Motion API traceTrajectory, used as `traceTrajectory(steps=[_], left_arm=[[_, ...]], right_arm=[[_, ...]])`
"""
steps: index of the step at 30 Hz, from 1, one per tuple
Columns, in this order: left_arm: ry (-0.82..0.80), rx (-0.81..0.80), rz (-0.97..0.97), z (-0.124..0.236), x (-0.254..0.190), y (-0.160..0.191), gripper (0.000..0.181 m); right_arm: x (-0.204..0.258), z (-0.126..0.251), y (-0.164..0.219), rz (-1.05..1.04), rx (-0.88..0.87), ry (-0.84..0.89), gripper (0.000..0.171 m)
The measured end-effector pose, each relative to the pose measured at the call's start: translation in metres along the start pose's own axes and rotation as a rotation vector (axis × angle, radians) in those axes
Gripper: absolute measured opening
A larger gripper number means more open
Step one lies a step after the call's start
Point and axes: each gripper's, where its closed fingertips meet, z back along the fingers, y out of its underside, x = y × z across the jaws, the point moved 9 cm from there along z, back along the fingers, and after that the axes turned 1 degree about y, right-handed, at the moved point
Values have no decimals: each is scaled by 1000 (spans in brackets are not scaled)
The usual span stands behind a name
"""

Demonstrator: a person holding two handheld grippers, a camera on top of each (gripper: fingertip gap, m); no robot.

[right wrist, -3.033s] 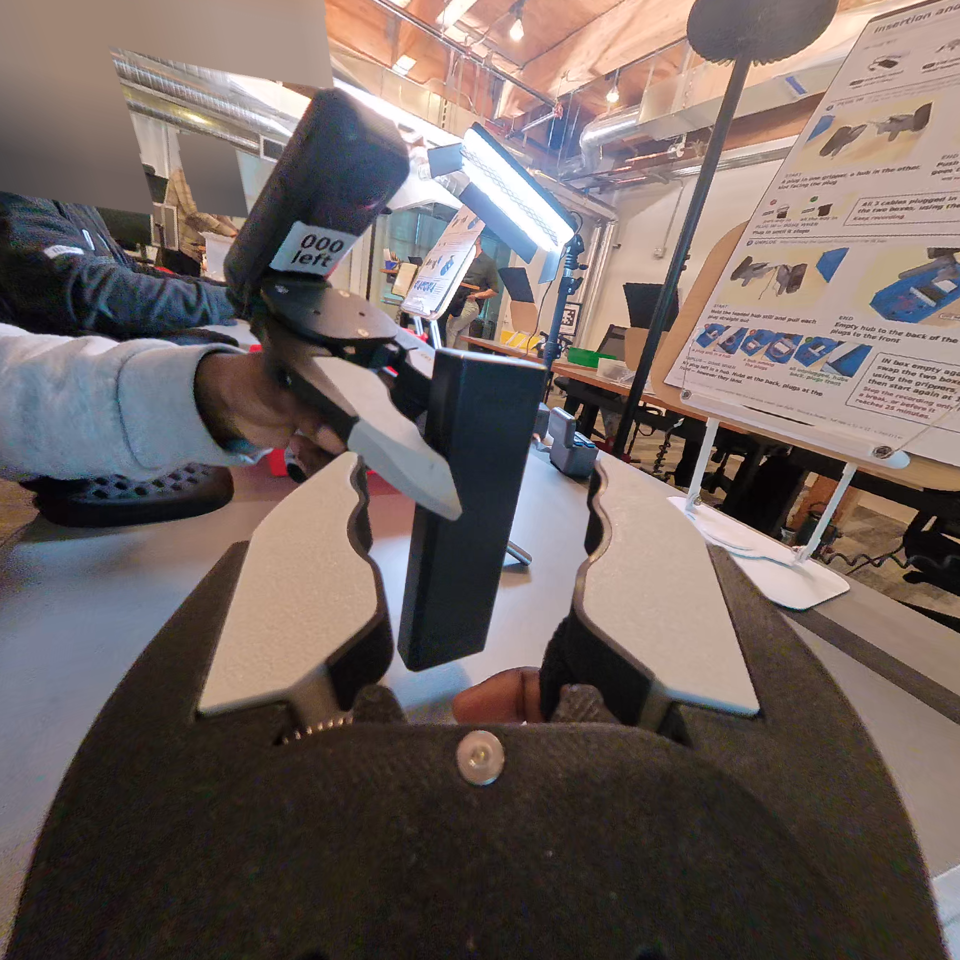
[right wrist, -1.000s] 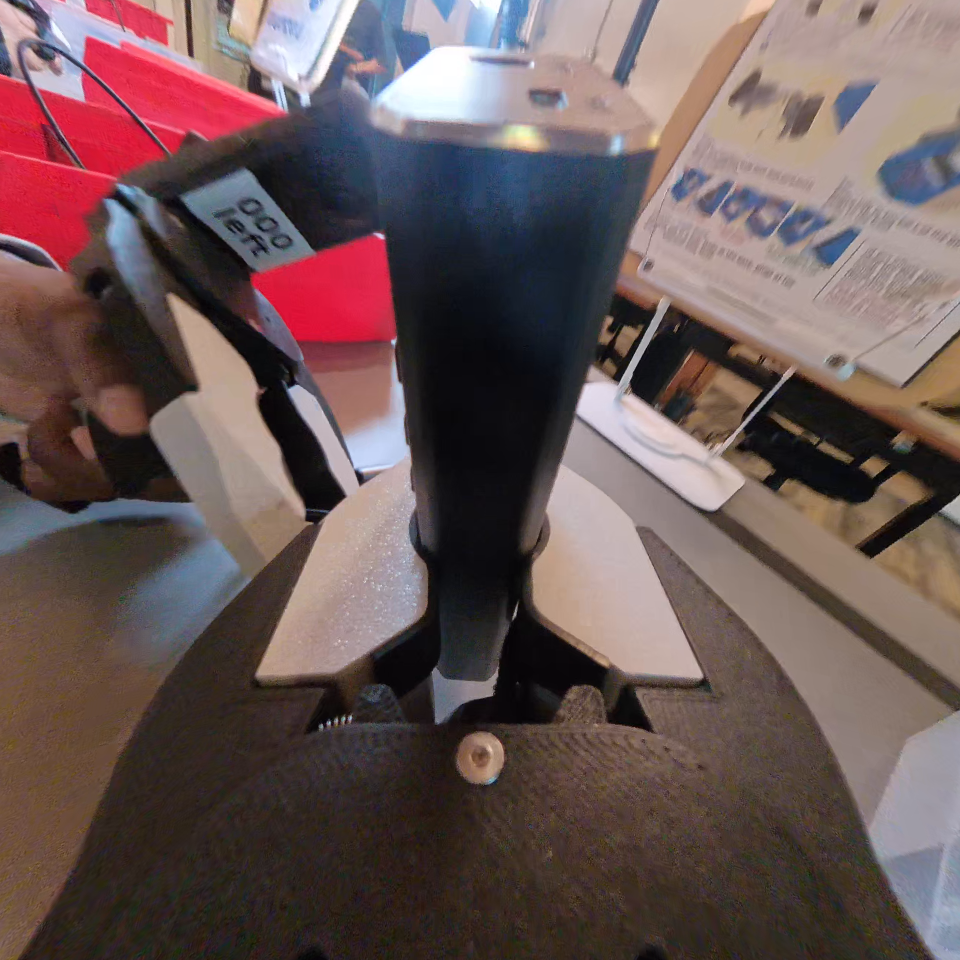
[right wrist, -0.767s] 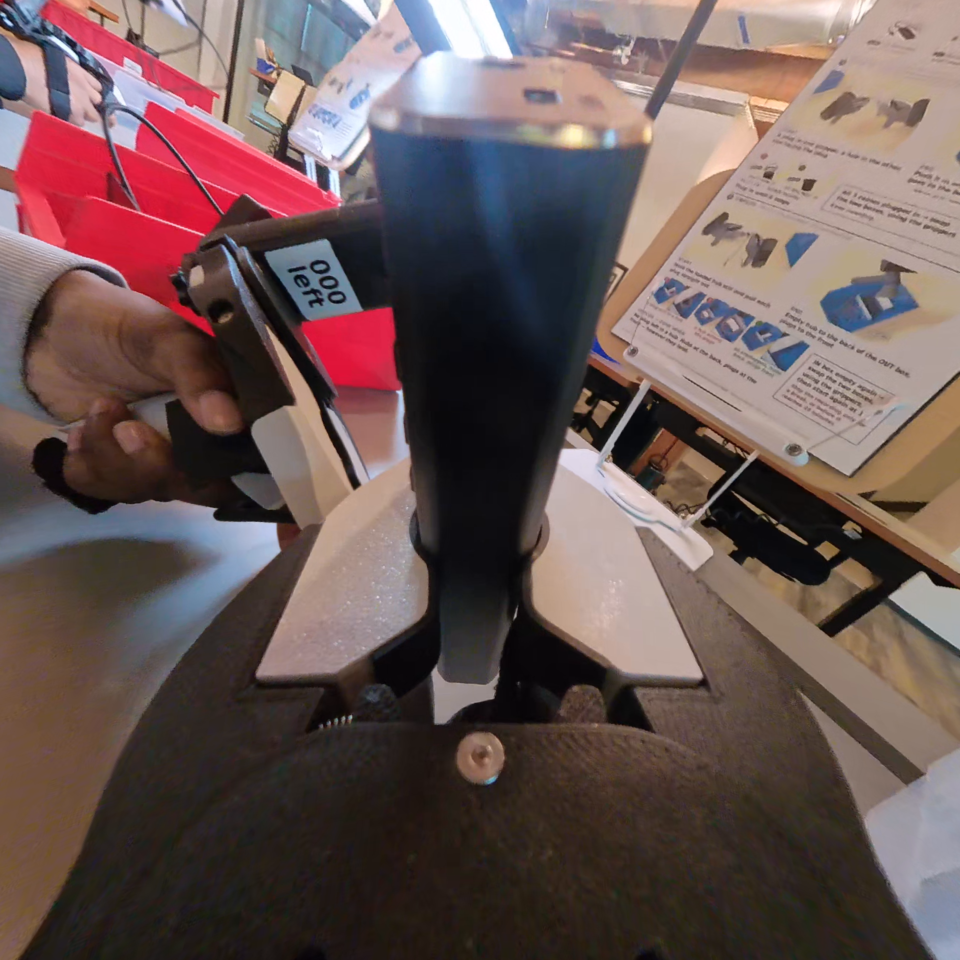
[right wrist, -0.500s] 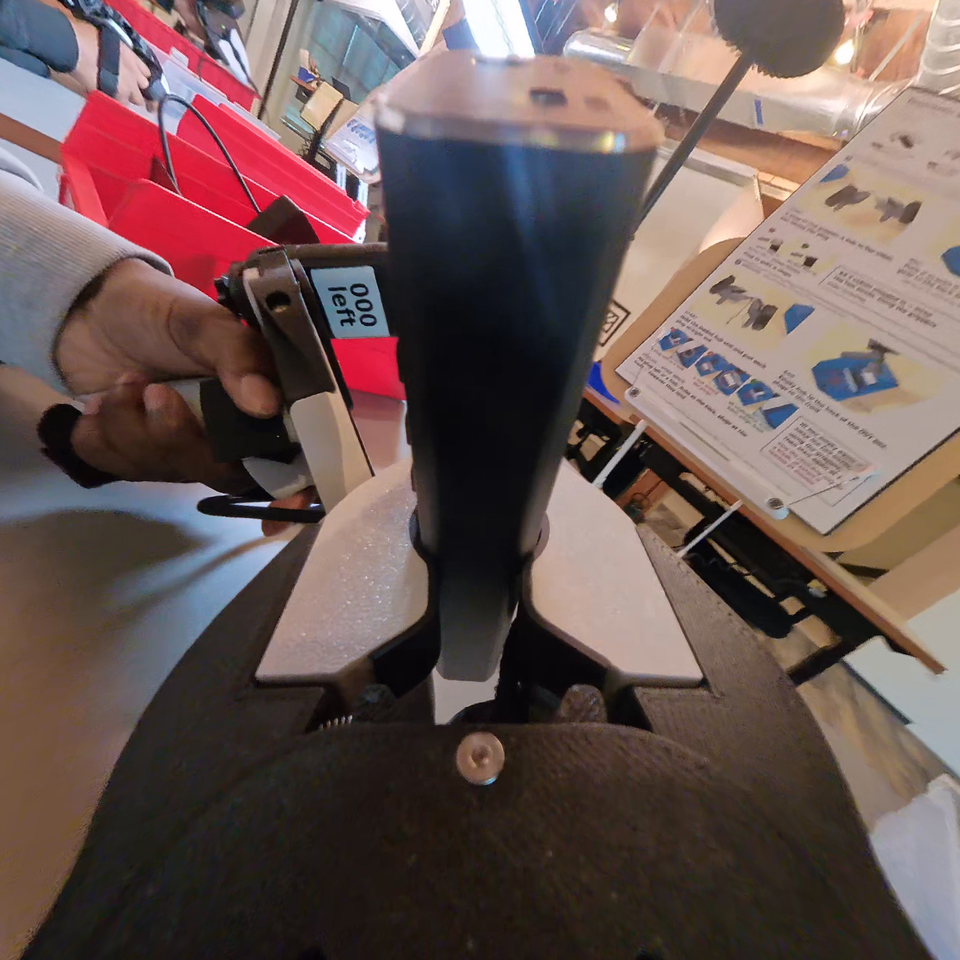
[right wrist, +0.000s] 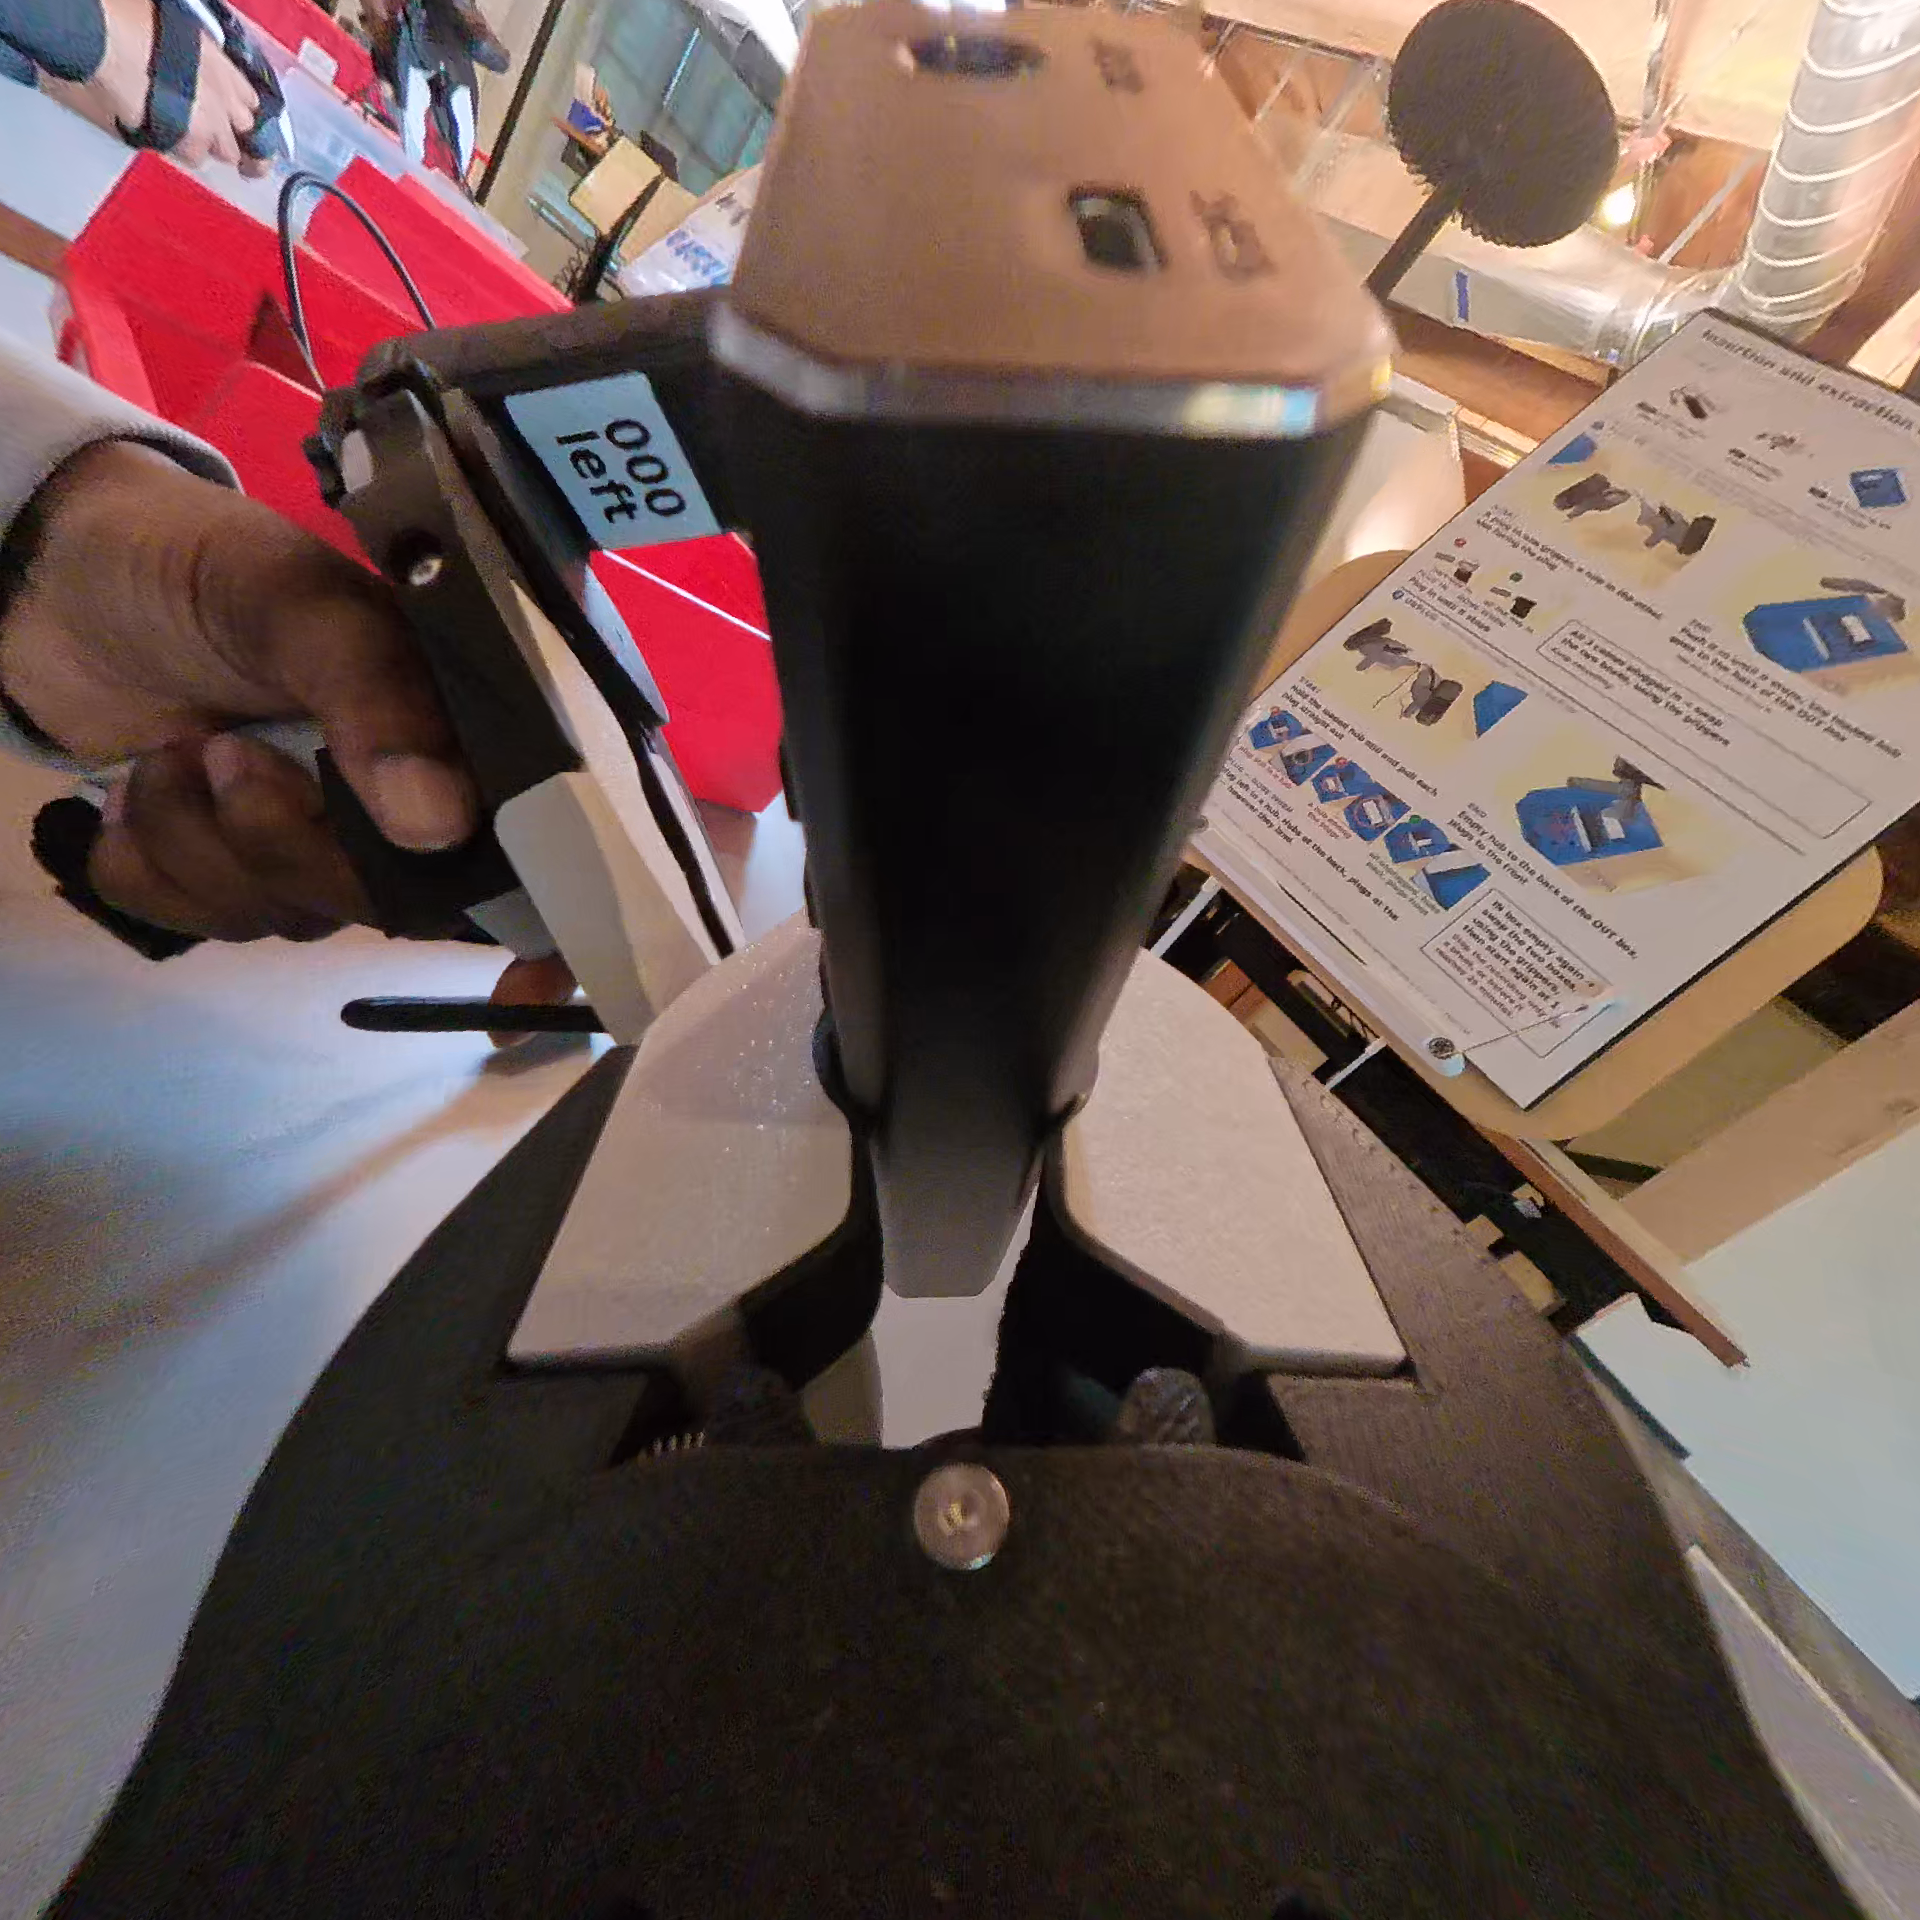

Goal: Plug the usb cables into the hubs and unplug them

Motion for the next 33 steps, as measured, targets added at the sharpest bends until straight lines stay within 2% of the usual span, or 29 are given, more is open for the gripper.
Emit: traceTrajectory(steps=[3, 9, 12, 13, 14, 19, 22, 24, 30, 33], left_arm=[[-40, 22, -48, 0, 0, 3, 10], [67, -62, 99, -1, 0, 3, 8], [42, -61, 80, 1, 1, 2, 8], [39, -63, 81, 2, 2, 2, 8], [40, -59, 78, 1, 2, 2, 8], [76, -38, 86, 0, 3, 4, 8], [81, -36, 79, 1, 6, 2, 22], [98, -24, 87, 2, 5, 3, 9], [81, -66, 90, 3, 2, 0, 8], [83, -71, 104, 3, 3, 0, 8]], right_arm=[[3, 0, 0, 65, 20, 0, 31], [-1, 3, -4, 53, -21, -13, 32], [-1, 11, -4, 45, -58, 14, 46], [0, 11, -3, 33, -58, -4, 45], [1, 11, -3, 22, -60, -34, 35], [1, 10, -4, 7, -36, -54, 30], [6, 10, -7, -1, -45, -88, 30], [10, 8, -8, 34, -32, -76, 30], [7, 9, -8, 20, -68, -52, 31], [7, 8, -10, 71, -31, -31, 30]])
